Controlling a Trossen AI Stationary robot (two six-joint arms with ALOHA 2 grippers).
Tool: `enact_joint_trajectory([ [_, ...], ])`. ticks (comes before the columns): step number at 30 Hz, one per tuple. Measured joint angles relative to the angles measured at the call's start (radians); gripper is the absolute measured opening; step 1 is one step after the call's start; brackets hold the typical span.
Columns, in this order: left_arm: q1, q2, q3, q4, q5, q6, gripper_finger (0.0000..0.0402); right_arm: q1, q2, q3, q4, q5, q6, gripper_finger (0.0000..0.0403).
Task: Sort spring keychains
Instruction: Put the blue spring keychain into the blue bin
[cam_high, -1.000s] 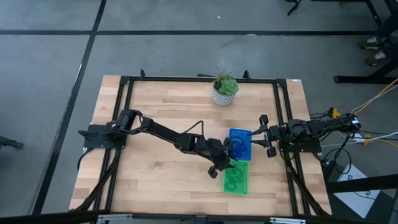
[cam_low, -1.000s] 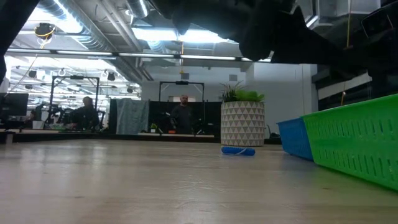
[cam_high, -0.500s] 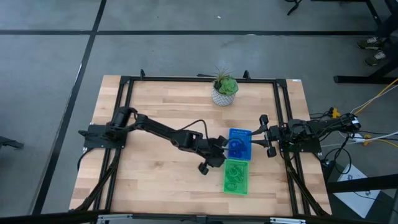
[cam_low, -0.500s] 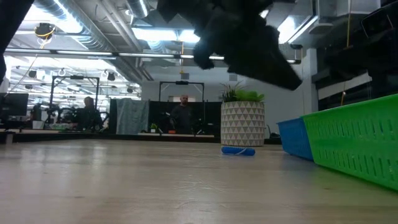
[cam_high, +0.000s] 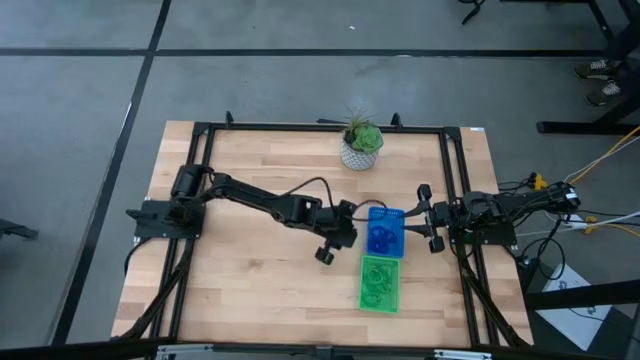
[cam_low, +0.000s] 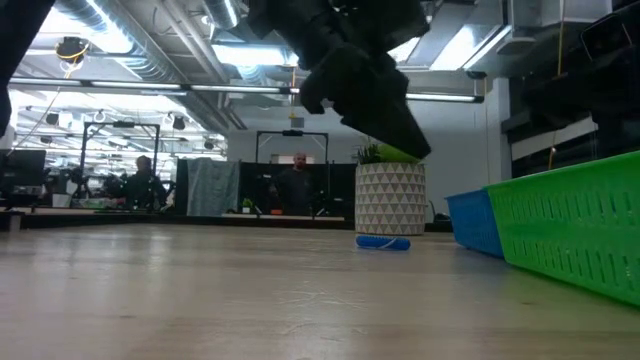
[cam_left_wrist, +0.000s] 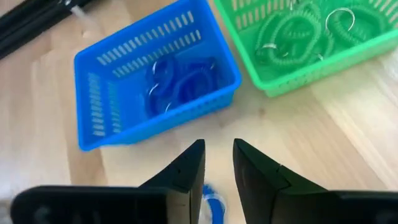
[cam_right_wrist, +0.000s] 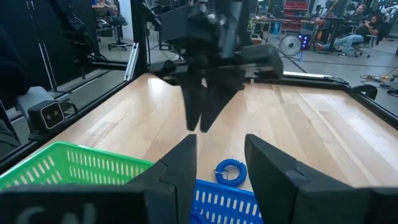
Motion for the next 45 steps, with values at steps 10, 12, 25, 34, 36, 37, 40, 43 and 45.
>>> enact_joint_trajectory([
  [10, 0.032, -0.175, -0.225, 0.165, 0.003, 0.008, 0.005, 0.0, 0.0, 0.0, 0.0, 0.0, 0.0, 0.0136],
  [12, 0.04, -0.207, -0.277, 0.192, 0.021, 0.02, 0.0045, 0.0, 0.0, 0.0, 0.0, 0.0, 0.0, 0.0136],
  [25, 0.073, -0.314, -0.53, 0.366, 0.114, 0.169, 0.004, 0.0, 0.0, 0.0, 0.0, 0.0, 0.0, 0.0136],
  [34, 0.087, -0.292, -0.529, 0.395, 0.115, 0.125, 0.005, 0.0, 0.0, 0.0, 0.0, 0.0, 0.0, 0.0136],
  [36, 0.087, -0.292, -0.529, 0.39, 0.116, 0.105, 0.0062, 0.0, 0.0, 0.0, 0.0, 0.0, 0.0, 0.0136],
  [37, 0.087, -0.292, -0.529, 0.388, 0.116, 0.095, 0.0069, 0.0, 0.0, 0.0, 0.0, 0.0, 0.0, 0.0136],
  [40, 0.087, -0.292, -0.529, 0.391, 0.116, 0.074, 0.0097, 0.0, 0.0, 0.0, 0.0, 0.0, 0.0, 0.0136],
  [43, 0.087, -0.292, -0.529, 0.393, 0.116, 0.053, 0.0129, 0.0, 0.0, 0.0, 0.0, 0.0, 0.0, 0.0136],
  [45, 0.087, -0.292, -0.529, 0.399, 0.119, 0.039, 0.0148, 0.0, 0.0, 0.0, 0.0, 0.0, 0.0, 0.0136],
])
